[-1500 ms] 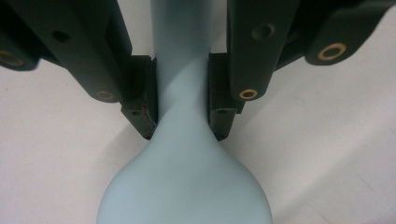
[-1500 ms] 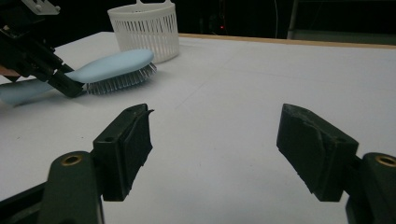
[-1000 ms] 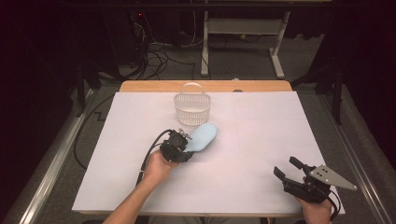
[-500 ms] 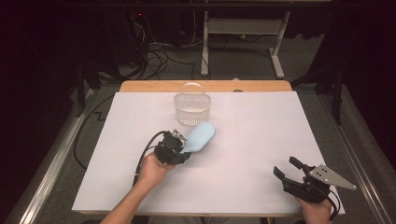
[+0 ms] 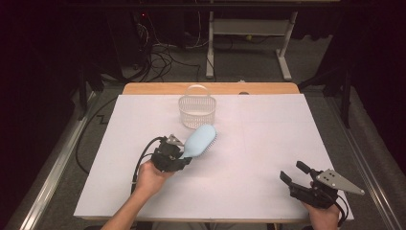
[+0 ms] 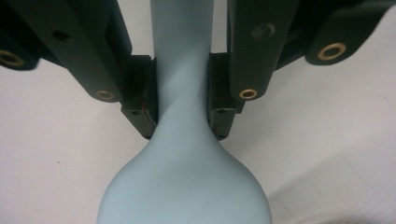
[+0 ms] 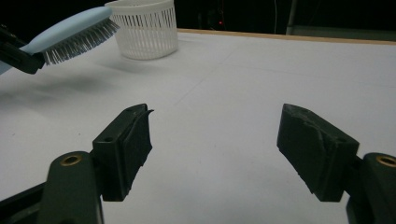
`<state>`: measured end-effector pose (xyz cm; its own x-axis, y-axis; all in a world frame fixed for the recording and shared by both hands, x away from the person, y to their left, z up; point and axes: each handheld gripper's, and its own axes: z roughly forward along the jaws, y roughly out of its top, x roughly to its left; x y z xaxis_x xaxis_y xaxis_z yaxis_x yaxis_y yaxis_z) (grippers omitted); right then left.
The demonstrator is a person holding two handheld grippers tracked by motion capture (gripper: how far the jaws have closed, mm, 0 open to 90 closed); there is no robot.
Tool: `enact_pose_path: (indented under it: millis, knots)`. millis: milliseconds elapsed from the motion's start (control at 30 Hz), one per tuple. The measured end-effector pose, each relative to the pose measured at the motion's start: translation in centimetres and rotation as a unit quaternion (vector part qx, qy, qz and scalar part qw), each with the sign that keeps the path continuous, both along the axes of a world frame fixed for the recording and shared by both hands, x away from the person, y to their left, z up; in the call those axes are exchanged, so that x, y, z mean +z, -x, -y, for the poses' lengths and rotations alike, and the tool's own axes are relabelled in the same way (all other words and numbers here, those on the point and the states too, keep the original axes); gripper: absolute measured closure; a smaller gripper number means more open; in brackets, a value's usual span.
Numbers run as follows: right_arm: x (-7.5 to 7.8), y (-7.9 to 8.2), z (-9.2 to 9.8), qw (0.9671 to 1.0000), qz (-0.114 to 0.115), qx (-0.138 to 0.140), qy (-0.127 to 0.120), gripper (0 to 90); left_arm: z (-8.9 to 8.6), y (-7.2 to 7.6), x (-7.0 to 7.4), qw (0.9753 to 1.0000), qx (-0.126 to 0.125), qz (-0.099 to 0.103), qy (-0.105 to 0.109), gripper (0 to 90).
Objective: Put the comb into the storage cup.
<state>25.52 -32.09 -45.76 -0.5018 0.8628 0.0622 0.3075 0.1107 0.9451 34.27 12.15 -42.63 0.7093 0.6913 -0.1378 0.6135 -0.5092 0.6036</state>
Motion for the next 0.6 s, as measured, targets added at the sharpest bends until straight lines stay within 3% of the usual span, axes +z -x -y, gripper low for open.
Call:
enact_pose_path:
  millis: [600]
  knots:
    - [0.0,0.0,-0.2,0.9999,0.003,-0.004,0.009,26.3,-1.5,2.7,-0.1,0.9988,0.0,0.02,0.044,67.6]
